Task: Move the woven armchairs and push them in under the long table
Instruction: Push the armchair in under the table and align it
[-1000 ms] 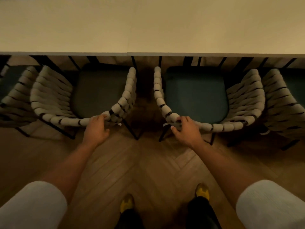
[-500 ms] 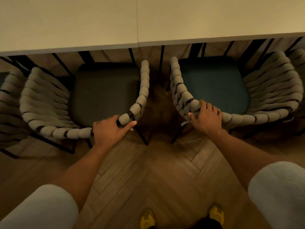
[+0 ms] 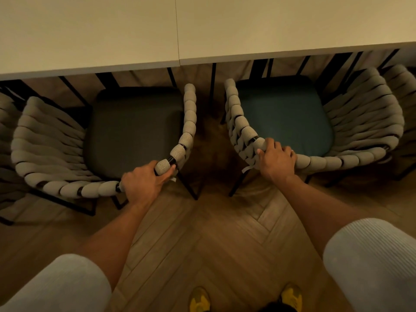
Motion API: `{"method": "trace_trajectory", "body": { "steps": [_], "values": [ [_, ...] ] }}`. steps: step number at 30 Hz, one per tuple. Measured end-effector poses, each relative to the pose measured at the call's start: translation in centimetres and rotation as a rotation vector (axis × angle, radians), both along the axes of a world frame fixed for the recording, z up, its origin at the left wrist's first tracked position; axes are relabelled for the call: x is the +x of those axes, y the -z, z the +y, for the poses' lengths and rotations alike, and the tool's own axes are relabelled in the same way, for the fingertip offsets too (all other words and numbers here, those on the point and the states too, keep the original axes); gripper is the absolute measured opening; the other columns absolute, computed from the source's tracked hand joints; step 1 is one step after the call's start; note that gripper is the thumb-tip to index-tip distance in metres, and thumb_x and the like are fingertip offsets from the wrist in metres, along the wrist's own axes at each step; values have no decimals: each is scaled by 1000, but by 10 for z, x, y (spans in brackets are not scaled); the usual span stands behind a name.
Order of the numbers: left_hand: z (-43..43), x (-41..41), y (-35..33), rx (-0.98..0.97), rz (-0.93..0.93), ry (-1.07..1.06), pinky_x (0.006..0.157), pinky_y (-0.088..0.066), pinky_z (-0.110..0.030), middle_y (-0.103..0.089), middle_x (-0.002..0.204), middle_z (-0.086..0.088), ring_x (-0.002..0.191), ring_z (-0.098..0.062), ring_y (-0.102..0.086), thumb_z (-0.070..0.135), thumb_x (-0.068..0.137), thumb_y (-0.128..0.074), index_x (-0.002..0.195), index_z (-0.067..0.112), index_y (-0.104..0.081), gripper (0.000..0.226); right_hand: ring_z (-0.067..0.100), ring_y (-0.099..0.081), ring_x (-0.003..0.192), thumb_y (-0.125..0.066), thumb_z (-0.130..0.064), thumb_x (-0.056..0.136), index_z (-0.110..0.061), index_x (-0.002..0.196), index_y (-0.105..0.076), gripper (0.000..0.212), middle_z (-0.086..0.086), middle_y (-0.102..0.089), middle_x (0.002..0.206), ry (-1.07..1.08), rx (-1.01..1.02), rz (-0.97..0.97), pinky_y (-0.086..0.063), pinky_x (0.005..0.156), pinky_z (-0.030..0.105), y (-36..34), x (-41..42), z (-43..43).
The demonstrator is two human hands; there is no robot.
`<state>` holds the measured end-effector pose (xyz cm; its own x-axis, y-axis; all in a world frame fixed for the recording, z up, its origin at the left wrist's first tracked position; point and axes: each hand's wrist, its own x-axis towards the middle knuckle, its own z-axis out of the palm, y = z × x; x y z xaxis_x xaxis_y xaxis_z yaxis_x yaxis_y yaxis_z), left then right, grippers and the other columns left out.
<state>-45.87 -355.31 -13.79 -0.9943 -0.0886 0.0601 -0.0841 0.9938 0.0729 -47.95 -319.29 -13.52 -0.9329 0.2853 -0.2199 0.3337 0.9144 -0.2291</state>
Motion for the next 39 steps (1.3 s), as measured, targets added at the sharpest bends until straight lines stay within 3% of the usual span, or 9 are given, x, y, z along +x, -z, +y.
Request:
{"method": "trace_trajectory", "body": {
  "steps": [13,17,20,23,27,32,39],
  "values": [
    [3,-5,-1,23,-16,-11,58,-51,-33,-65,70,2,62,-20,-61,90,82,-34,100,31,-70,71,40,-45,133,-40,-44,107,-21,143,-40,43,11,-55,141,0,-22,-7,-25,119,59,0,2,0],
    [2,-5,-4,45,-61,-40,74,-54,-43,-68,76,6,73,-20,-66,98,76,-27,104,36,-67,79,39,-42,137,-44,-42,106,-22,148,-36,47,10,-52,145,-24,-58,-30,-19,123,58,-5,3,5],
    [7,-2,-13,97,-84,-18,84,-53,-49,-72,91,6,86,-20,-68,99,74,-30,114,38,-65,81,36,-41,140,-48,-44,104,-21,152,-33,55,10,-50,147,-100,-60,-28,-20,124,56,-11,11,18],
    [26,-3,-27,53,-59,37,94,-51,-53,-67,126,1,110,-24,-65,97,77,-34,135,31,-55,90,33,-33,147,-48,-52,101,-18,153,-34,64,11,-44,153,-48,27,-3,-14,125,58,-19,27,44],
    [85,-1,-56,70,-76,163,100,-49,-49,-61,137,1,123,-22,-57,89,83,-40,140,28,-50,83,34,-27,151,-51,-55,98,-13,155,-32,73,13,-38,159,81,49,27,-18,123,59,-39,58,104],
    [202,16,-90,181,-145,315,102,-48,-43,-59,139,6,127,-16,-55,78,90,-44,141,32,-51,68,35,-35,145,-50,-52,99,-13,149,-39,64,14,-42,154,179,14,28,-25,121,59,-74,97,200],
    [373,57,-147,278,-331,519,89,-56,-40,-70,114,8,104,-14,-66,65,94,-52,128,32,-62,48,33,-47,136,-50,-48,102,-16,150,-43,58,10,-45,151,243,-160,-94,-44,108,51,-121,162,321]
  ]
}}
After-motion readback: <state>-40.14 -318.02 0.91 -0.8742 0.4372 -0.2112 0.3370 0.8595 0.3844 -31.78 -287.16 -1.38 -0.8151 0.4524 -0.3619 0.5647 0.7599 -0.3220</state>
